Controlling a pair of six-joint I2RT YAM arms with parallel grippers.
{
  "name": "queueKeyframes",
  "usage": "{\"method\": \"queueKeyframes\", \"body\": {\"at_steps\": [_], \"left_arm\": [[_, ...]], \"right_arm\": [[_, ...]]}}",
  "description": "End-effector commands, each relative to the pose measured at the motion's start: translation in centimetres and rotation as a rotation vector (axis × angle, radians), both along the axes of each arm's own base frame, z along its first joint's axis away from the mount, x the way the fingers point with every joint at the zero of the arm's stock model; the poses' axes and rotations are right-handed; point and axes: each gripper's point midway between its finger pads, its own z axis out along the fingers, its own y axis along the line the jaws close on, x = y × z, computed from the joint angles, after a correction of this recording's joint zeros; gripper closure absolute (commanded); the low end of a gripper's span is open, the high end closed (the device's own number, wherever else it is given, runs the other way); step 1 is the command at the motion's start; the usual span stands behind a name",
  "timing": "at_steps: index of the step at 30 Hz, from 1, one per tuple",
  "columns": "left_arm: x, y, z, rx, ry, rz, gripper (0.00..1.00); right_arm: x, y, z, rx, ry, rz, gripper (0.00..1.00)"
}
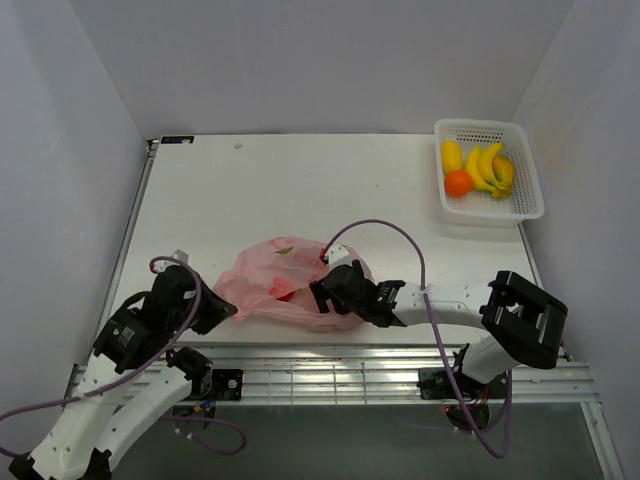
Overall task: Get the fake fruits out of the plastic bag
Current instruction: Adjust the plastic bag at the center of the board.
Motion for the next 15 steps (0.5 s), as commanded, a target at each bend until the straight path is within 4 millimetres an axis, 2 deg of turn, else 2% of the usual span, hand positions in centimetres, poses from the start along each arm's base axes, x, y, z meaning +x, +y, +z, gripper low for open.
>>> {"method": "queueKeyframes", "body": {"at_steps": [1, 2, 5, 7, 8, 11, 12, 13, 15], "left_arm": [[-0.7, -3.8, -1.9, -0.089, 0.099, -0.171, 1.0], [-0.8, -4.2, -2.1, -0.098, 0.102, -0.201, 1.0], [-0.1, -5.1, -1.0, -0.135, 0.042, -0.237, 1.0], [-0.1, -6.0, -0.1, -0.173, 0.007, -0.285, 1.0], [-0.1, -6.4, 0.2, -0.189, -0.002, -0.301, 1.0], [-0.6, -7.6, 1.9, -0.271, -0.056, -0.367, 1.0], [-0.8, -7.8, 2.3, -0.294, -0.071, -0.384, 1.0], [-0.9, -8.2, 3.6, -0.329, -0.122, -0.407, 1.0], [-1.5, -8.4, 4.7, -0.362, -0.15, -0.436, 1.0]], "right_arm": [[0.8, 3.2, 4.9, 0.133, -0.078, 0.091, 0.1], [0.9, 4.0, 5.8, 0.157, -0.108, 0.128, 0.1], [2.1, 6.4, 8.3, 0.236, -0.174, 0.146, 0.1], [2.9, 7.4, 9.0, 0.243, -0.198, 0.135, 0.1], [3.4, 8.6, 9.3, 0.253, -0.208, 0.137, 0.1], [4.4, 10.7, 9.2, 0.253, -0.206, 0.129, 0.1], [4.8, 10.9, 9.1, 0.248, -0.207, 0.104, 0.1], [5.6, 10.8, 9.3, 0.253, -0.214, 0.041, 0.1], [6.5, 11.3, 10.5, 0.291, -0.23, -0.025, 0.1]]}}
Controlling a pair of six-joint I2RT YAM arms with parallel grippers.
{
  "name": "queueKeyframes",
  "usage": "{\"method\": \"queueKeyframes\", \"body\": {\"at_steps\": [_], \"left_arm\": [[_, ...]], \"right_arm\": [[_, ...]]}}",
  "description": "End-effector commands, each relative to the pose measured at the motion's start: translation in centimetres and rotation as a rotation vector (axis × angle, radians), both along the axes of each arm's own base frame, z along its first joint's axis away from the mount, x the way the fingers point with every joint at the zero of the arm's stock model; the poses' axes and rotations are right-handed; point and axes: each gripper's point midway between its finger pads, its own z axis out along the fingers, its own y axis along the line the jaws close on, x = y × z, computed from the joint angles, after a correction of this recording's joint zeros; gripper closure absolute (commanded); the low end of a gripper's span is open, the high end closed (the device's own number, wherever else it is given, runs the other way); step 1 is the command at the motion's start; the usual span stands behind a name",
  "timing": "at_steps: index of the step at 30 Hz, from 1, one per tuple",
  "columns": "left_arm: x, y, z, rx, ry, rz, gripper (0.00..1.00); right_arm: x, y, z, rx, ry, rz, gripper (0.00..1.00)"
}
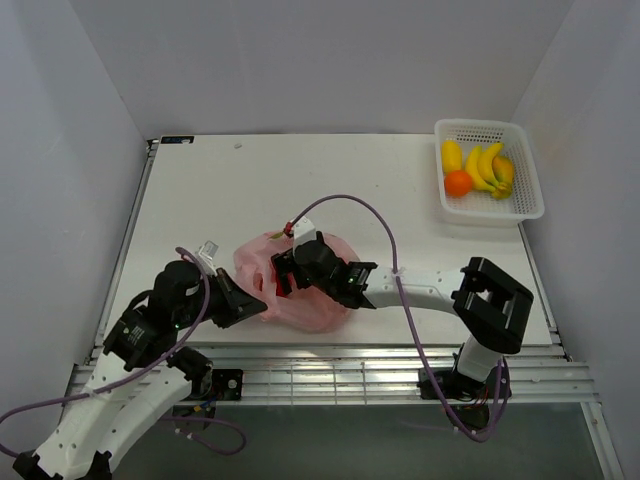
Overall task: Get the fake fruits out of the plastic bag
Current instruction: Take out the fake fruit from the plastic bag.
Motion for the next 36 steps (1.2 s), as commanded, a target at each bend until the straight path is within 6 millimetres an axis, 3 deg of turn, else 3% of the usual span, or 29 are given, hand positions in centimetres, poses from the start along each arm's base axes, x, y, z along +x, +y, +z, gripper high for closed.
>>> {"method": "queueKeyframes", "body": {"at_steps": [1, 5, 10, 14, 17, 22, 25, 34, 36], "left_arm": [[-0.9, -1.3, 3.7, -0.127, -0.112, -0.092, 1.0], [-0.9, -1.2, 3.4, -0.125, -0.091, -0.078, 1.0], [-0.3, -0.5, 1.3, -0.061, -0.025, -0.013, 1.0], [0.1, -0.2, 2.4, -0.058, -0.064, 0.006, 1.0], [0.1, 0.1, 2.5, -0.054, -0.082, 0.009, 1.0], [-0.6, -0.2, 1.6, -0.082, -0.048, -0.003, 1.0], [-0.8, -0.2, 1.2, -0.103, -0.048, 0.001, 1.0], [-0.8, -0.2, 1.4, -0.098, -0.065, -0.006, 1.0], [-0.8, -0.3, 1.2, -0.097, -0.065, -0.019, 1.0]], "right_arm": [[2.1, 1.4, 3.6, 0.128, -0.051, -0.122, 0.1], [1.1, 3.2, 4.9, 0.209, -0.018, -0.076, 0.1], [-3.4, 4.6, 3.3, 0.205, 0.071, 0.079, 0.1], [-7.8, 5.0, 1.6, 0.187, 0.176, 0.214, 0.1], [-9.3, 5.0, 0.3, 0.155, 0.194, 0.255, 0.1], [-6.4, 5.4, -0.9, 0.095, 0.121, 0.128, 0.1], [-4.5, 6.0, 0.2, 0.112, 0.065, 0.047, 0.1], [-3.1, 7.7, 1.5, 0.209, 0.065, -0.038, 0.1], [-3.0, 8.2, 1.0, 0.193, 0.057, -0.023, 0.1]]}}
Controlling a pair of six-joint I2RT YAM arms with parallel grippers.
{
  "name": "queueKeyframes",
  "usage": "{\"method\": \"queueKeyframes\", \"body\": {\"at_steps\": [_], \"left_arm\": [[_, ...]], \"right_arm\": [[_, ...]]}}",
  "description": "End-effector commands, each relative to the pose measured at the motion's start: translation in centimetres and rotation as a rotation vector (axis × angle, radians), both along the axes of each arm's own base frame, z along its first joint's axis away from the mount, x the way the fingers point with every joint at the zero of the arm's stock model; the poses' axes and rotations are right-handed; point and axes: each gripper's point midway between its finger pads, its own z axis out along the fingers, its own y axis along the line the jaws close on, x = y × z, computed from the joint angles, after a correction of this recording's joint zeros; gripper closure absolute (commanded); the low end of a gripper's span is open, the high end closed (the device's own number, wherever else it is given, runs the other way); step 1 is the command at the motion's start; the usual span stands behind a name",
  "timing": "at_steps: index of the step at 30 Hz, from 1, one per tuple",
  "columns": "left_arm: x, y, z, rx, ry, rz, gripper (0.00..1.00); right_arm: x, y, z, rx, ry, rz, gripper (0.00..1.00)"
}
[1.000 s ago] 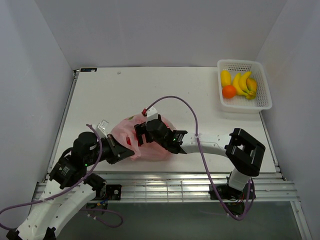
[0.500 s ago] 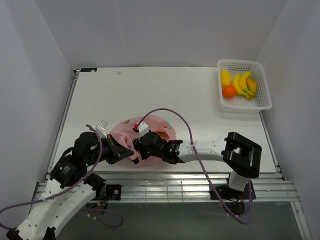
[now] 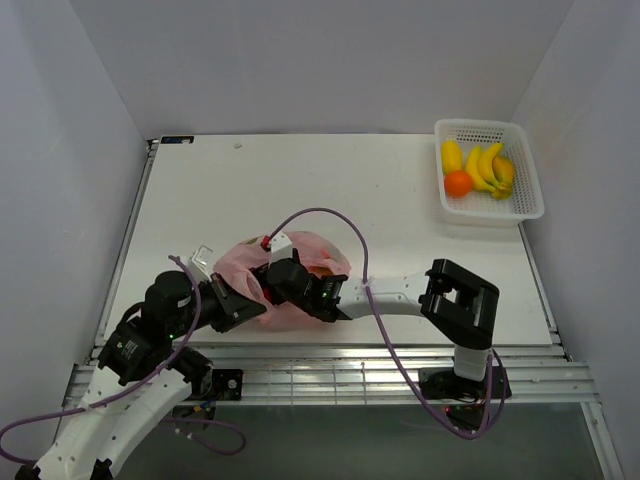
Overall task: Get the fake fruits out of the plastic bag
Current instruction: Take out the fake fruit from the plastic bag.
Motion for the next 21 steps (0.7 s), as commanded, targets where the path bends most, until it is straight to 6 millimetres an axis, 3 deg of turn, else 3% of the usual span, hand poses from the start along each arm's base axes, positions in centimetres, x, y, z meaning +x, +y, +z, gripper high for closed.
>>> {"method": "queueKeyframes", "body": {"at_steps": [1, 4, 7, 8, 10, 13, 15, 18, 21], "left_arm": [[0.1, -0.5, 0.1, -0.009, -0.007, -0.026, 1.0], [0.1, -0.5, -0.1, -0.009, -0.013, -0.028, 1.0], [0.1, -0.6, -0.3, -0.024, -0.014, -0.026, 1.0], [0.1, -0.5, -0.3, -0.025, -0.018, -0.023, 1.0], [0.0, -0.5, -0.2, -0.028, -0.023, -0.023, 1.0], [0.0, -0.4, -0.3, -0.03, -0.027, -0.022, 1.0], [0.0, -0.3, -0.5, -0.021, -0.023, -0.021, 1.0], [0.0, -0.1, -0.3, -0.01, -0.028, -0.012, 1.0], [0.2, 0.2, -0.1, -0.001, -0.039, 0.003, 1.0]], "right_arm": [[1.2, 2.7, 2.7, 0.098, -0.042, -0.023, 0.1], [0.5, 4.8, 2.0, 0.101, -0.025, 0.059, 0.1], [0.4, 6.0, -1.5, 0.069, 0.035, 0.054, 0.1], [0.7, 6.3, -1.6, 0.064, 0.037, 0.037, 0.1], [1.1, 6.0, -3.6, 0.02, 0.046, 0.003, 0.1], [1.4, 6.2, -4.7, -0.002, 0.052, 0.0, 0.1], [1.2, 6.2, -5.0, 0.001, 0.065, 0.002, 0.09], [0.9, 5.5, -5.3, -0.003, 0.067, 0.003, 0.01], [0.9, 5.1, -3.2, 0.033, 0.042, 0.011, 0.29]]}}
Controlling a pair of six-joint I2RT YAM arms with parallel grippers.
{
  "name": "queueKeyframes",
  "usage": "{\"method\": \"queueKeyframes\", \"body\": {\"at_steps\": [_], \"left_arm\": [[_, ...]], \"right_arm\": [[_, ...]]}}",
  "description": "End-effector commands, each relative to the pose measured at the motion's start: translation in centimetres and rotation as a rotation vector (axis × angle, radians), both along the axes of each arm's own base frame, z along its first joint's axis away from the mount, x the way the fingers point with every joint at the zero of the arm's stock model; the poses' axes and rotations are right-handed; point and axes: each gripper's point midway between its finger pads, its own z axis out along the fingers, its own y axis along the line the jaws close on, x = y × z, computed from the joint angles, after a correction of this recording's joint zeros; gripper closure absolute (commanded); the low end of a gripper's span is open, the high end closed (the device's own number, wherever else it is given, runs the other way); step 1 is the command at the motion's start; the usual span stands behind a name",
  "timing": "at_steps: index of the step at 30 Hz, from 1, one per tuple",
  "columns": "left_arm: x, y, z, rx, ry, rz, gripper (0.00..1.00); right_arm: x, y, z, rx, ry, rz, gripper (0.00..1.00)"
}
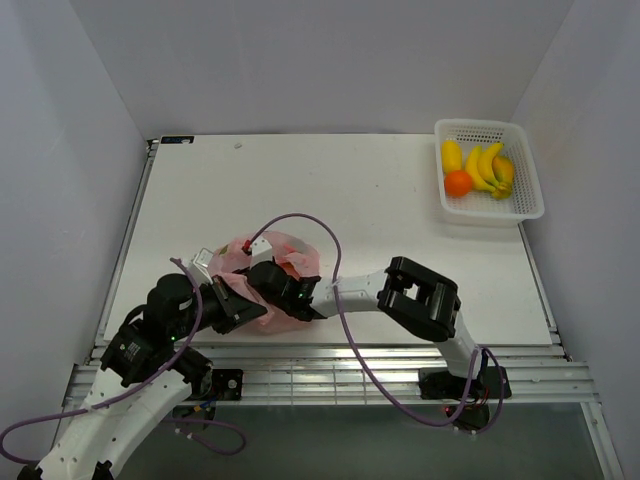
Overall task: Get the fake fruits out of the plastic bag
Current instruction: Take out the fake fruit from the plastic bag.
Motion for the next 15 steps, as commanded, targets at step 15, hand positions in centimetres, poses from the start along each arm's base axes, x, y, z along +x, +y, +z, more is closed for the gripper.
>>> {"method": "queueKeyframes", "body": {"at_steps": [15], "left_arm": [[3.4, -1.5, 1.2, 0.001, -0.1, -0.002, 1.0]], "right_arm": [[2.5, -14.0, 14.8, 0.162, -0.222, -0.16, 0.73]]}}
